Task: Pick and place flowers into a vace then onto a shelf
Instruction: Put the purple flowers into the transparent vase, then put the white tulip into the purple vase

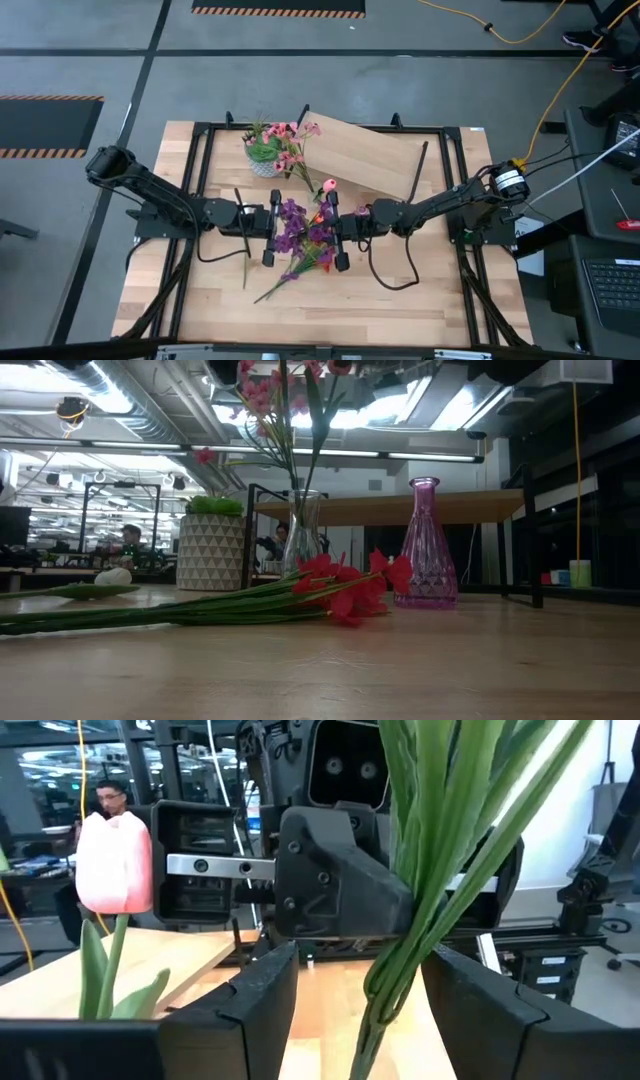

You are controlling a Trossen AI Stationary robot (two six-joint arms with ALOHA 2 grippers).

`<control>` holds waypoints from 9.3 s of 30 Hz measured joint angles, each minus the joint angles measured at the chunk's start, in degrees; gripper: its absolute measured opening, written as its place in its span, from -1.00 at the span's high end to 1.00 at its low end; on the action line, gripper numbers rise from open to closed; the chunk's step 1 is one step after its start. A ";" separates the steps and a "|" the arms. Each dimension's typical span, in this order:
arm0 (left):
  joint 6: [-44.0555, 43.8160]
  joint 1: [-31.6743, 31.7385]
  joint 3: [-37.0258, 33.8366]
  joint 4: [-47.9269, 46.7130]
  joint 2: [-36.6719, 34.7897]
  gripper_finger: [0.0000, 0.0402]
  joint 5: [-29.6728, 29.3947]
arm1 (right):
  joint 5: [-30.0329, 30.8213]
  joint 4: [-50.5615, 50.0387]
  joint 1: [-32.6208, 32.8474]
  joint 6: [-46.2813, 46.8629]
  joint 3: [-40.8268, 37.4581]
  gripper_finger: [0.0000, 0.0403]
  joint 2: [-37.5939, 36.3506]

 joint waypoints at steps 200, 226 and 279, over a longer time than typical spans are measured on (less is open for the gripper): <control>1.46 8.55 0.00 -9.21 3.46 0.14 -27.02 | 31.58 -16.89 20.33 0.94 -32.72 1.00 -38.23; 2.85 7.11 0.00 -27.15 -2.14 0.14 -25.43 | 31.58 -16.82 20.33 1.95 -32.72 1.00 -38.23; -63.60 -20.06 0.00 -83.09 -17.38 0.99 -8.37 | 31.59 -18.70 20.34 13.72 -29.57 1.00 -27.00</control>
